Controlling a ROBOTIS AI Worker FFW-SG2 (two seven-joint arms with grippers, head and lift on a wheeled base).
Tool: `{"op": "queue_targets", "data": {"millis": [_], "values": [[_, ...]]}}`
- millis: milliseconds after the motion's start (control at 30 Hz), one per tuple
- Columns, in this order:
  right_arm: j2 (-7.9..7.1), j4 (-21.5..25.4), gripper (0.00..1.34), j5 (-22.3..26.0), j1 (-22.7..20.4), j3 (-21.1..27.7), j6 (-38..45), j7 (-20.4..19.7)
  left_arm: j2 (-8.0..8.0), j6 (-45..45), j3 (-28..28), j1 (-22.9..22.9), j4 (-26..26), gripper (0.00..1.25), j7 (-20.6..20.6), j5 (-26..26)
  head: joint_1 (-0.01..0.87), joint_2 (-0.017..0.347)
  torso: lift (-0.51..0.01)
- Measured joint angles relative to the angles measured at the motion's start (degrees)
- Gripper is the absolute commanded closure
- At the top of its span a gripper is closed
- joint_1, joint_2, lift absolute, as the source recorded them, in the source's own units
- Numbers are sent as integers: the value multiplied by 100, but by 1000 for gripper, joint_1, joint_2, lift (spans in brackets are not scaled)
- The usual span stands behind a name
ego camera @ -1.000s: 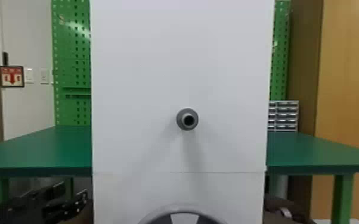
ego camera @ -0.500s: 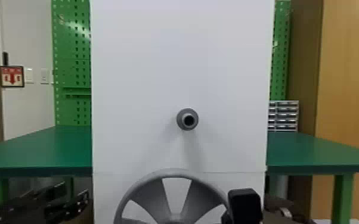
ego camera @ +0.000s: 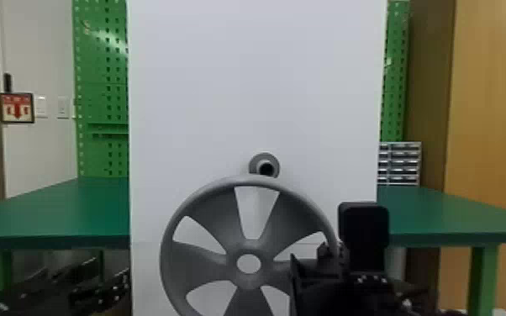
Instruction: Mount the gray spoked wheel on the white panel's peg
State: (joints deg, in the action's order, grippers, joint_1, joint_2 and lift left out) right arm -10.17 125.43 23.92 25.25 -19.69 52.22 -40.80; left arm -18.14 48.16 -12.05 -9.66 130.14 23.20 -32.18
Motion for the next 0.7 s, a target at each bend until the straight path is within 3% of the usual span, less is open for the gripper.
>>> {"op": "queue_targets", "data": {"millis": [200, 533, 700], "values": [[7, 72, 1176, 241, 234, 96, 116, -50, -10, 0, 13, -6, 0, 493, 0, 3, 91, -8, -482], [116, 75, 1176, 677, 668, 111, 190, -671, -53, 9, 77, -51, -13, 492, -9, 26, 91, -8, -482], [151, -5, 1176, 795, 866, 86, 184, -739, -85, 15, 135, -97, -37, 493, -9, 26, 91, -8, -482]]}}
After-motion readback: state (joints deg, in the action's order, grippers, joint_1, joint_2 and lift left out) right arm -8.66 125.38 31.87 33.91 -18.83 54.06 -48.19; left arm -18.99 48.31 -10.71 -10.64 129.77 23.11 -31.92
